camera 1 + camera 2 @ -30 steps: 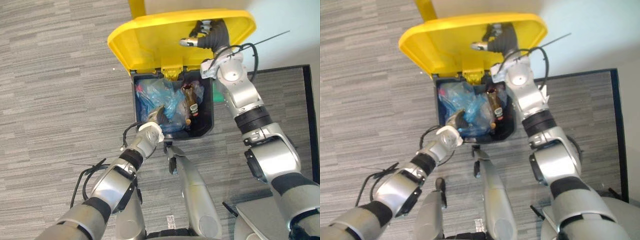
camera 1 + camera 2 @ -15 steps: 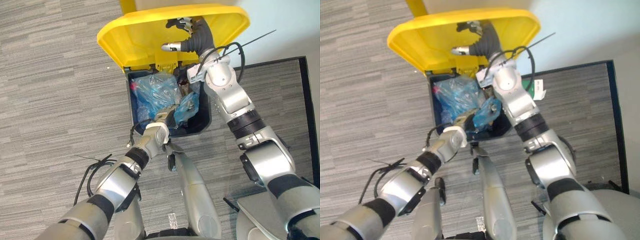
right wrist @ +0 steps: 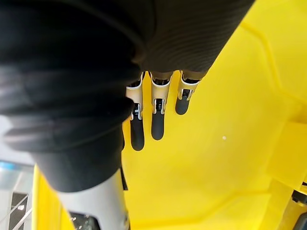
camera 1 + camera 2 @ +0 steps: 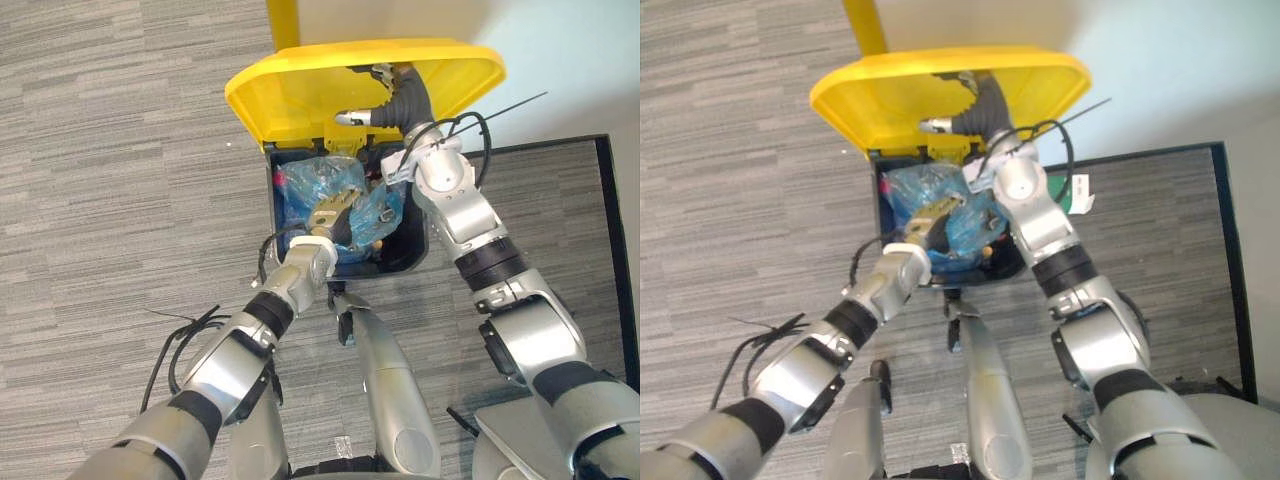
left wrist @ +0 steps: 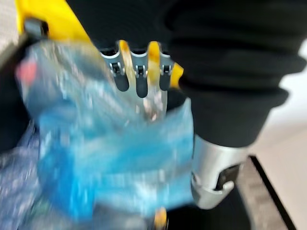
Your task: Gather rubbish on tea table into small bin, then transfer packed bag to large trash can.
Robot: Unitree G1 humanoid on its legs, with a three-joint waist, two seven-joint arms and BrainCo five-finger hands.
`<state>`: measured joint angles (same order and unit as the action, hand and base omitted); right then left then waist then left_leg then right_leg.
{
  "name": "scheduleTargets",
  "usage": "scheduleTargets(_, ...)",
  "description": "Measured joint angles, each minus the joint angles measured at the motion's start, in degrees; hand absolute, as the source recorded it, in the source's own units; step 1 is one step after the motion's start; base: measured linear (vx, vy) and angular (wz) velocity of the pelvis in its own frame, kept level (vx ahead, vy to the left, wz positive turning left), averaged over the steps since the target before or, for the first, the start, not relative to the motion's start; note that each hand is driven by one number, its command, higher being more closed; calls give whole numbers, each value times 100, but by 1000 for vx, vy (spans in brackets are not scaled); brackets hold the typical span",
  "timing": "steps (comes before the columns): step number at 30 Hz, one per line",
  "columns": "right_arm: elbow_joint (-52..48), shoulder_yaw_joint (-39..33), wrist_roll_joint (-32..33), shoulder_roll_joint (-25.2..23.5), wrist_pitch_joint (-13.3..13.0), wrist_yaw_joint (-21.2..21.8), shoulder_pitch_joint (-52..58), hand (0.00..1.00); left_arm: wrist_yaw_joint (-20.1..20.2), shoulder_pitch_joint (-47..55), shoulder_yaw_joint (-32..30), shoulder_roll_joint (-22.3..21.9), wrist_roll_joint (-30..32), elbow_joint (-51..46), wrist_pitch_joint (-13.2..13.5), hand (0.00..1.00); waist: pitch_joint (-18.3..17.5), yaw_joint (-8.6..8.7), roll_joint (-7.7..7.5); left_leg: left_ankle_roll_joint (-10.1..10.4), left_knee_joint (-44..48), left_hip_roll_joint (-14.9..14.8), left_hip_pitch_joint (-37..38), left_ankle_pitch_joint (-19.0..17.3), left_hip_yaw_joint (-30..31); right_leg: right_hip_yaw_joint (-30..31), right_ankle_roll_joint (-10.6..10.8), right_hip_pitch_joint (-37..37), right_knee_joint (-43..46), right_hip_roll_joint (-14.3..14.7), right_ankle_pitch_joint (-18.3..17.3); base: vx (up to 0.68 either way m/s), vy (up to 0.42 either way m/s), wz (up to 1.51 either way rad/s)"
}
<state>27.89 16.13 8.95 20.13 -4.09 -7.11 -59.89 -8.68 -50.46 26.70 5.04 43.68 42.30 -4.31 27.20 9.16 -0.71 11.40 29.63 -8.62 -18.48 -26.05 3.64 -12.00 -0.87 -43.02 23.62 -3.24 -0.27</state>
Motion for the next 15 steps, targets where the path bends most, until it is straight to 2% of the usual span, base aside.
scheduleTargets(4, 4, -117, -50, 9, 4, 12, 284, 0, -18, 308, -102, 89, -121, -725, 12, 0, -1, -10, 1, -2, -265, 8, 317, 84, 12, -23, 7, 208, 36, -35, -23, 57, -9, 4)
scheduleTargets(8, 4, -445, -227, 18, 4, 41, 570, 0, -21, 756, -200, 110, -699, -1719, 194, 0, -4, -47, 7, -60, -524, 63, 527, 192, 7, -29, 60, 345, 31, -122, -65, 40, 0, 8)
scheduleTargets(10, 4, -683, -227, 35, 5, 84, 852, 0, -48, 1169, -310, 106, -1271, -2446, 440, 0, -9, -162, 12, -80, -705, 109, 695, 290, 23, -28, 89, 440, 36, -160, -91, 65, 0, 5)
scheduleTargets(11, 4, -713, -227, 41, 6, 91, 906, 0, -72, 1239, -327, 110, -1402, -2556, 486, 0, -10, -169, 14, -76, -738, 112, 726, 307, 25, -35, 89, 464, 39, -174, -100, 55, 3, 6)
scheduleTargets(12, 2, -757, -230, 72, 6, 117, 1124, 0, -123, 1578, -443, 111, -1785, -2945, 633, 0, -38, -200, 15, -91, -832, 126, 822, 342, 28, -40, 84, 530, 40, -194, -114, 51, 7, 7)
scheduleTargets(14, -9, -944, -229, 82, 5, 153, 1532, 0, -120, 2193, -576, 93, -2317, -3368, 879, 0, -197, -280, 48, -120, -944, 147, 857, 388, 24, -41, 93, 542, 36, -218, -133, 45, 8, 7)
scheduleTargets(15, -12, -1083, -230, 85, 6, 157, 1977, 0, -99, 2781, -726, 83, -2868, -3639, 1077, 0, -393, -321, 65, -139, -1057, 153, 871, 424, 35, -62, 83, 546, 34, -239, -170, 51, 2, 19)
